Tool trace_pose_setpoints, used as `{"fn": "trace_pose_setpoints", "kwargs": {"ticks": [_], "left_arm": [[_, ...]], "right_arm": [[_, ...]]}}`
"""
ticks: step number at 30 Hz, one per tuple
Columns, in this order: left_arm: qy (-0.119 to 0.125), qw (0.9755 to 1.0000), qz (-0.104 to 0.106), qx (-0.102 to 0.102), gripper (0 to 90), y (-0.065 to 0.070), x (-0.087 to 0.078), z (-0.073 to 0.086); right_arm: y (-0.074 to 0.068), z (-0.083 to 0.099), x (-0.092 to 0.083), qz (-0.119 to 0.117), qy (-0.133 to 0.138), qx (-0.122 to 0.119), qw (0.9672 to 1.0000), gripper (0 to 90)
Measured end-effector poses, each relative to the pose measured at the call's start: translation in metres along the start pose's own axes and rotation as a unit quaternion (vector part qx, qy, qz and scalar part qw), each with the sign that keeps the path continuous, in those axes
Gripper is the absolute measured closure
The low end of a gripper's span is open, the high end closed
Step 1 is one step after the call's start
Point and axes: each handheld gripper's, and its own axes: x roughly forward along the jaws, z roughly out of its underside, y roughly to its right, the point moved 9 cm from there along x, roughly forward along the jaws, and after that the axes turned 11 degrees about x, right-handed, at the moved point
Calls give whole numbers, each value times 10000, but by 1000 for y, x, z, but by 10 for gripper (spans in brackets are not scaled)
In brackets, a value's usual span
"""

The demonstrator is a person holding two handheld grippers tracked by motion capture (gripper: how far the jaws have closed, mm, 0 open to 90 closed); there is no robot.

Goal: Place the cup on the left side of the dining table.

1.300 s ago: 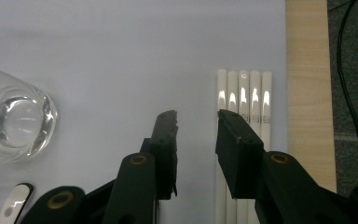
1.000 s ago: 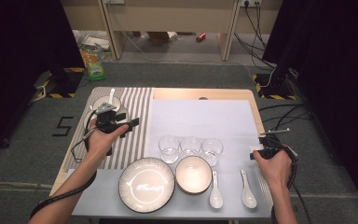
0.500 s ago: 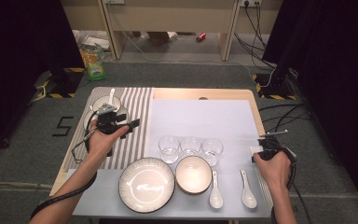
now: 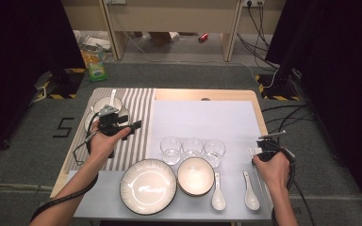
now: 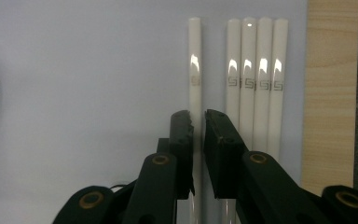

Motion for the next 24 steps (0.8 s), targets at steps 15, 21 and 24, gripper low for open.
{"fn": "trace_pose_setpoints", "kwargs": {"ticks": [15,21,24], "left_arm": [[5,10000,1,3,308,0,0,2],[-13,10000,11,1,308,0,1,3],[-19,10000,9,-3,308,0,1,3]], "right_arm": [[-5,-17,3,125,18,63,9999,844],[-13,-43,6,115,160,-95,9998,844],[-19,-55,7,97,175,-101,9997,845]]}}
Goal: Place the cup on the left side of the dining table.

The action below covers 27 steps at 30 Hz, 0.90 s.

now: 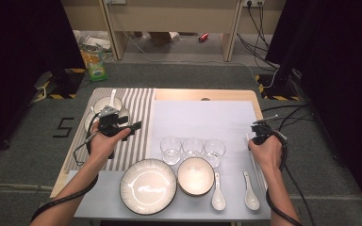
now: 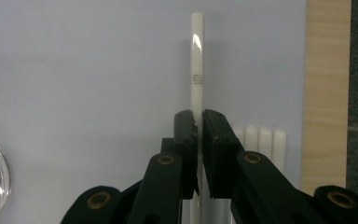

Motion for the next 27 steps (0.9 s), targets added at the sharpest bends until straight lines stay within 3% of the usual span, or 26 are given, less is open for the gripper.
{"fn": "trace_pose_setpoints", "kwargs": {"ticks": [12,27], "left_arm": [[-18,10000,14,25,308,1,1,-1],[-37,10000,20,28,308,1,2,-2]], "right_arm": [[-14,-40,14,-18,30,-87,10000,844],[-18,-51,30,28,-52,-62,10000,843]]}}
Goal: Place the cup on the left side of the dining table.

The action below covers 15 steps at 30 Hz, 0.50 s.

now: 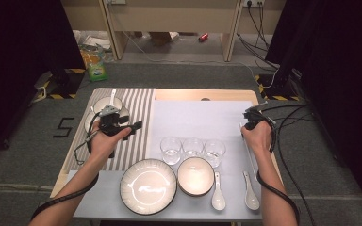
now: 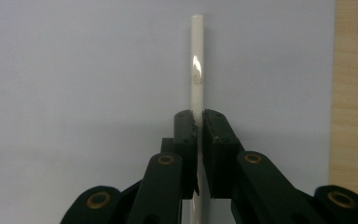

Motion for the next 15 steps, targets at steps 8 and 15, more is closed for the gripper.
{"fn": "trace_pose_setpoints", "kwargs": {"ticks": [8,15], "left_arm": [[8,10000,20,6,308,2,1,0],[24,10000,14,-7,309,0,-1,1]], "right_arm": [[1,0,3,74,5,-64,10000,815],[6,15,-13,59,-116,-73,9999,783]]}}
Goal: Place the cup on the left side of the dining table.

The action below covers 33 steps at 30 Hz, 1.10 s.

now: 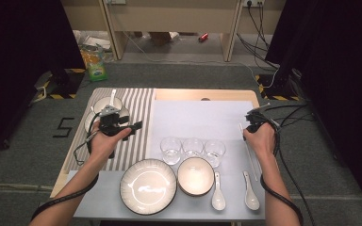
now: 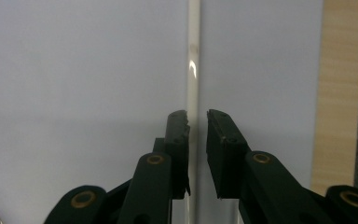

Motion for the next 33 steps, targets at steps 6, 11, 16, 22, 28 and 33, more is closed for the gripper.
{"fn": "trace_pose_setpoints", "kwargs": {"ticks": [6,11,16,22,28,33], "left_arm": [[16,10000,-15,-24,309,-1,-1,1],[32,10000,-48,-24,309,-3,-3,1],[22,10000,-41,-34,309,-2,-3,2],[13,10000,-49,-29,308,-3,-3,2],[31,10000,-58,-43,309,-4,-4,1],[38,10000,-57,-33,309,-3,-6,1]], "right_arm": [[5,23,-7,-9,-315,-39,9995,777],[6,36,-12,-18,-472,1,9989,777],[6,42,-10,-6,-591,20,9983,785],[7,44,-4,71,-659,-7,9978,809],[5,44,-4,284,-692,24,9972,828],[3,43,-3,382,-807,73,9960,853]]}}
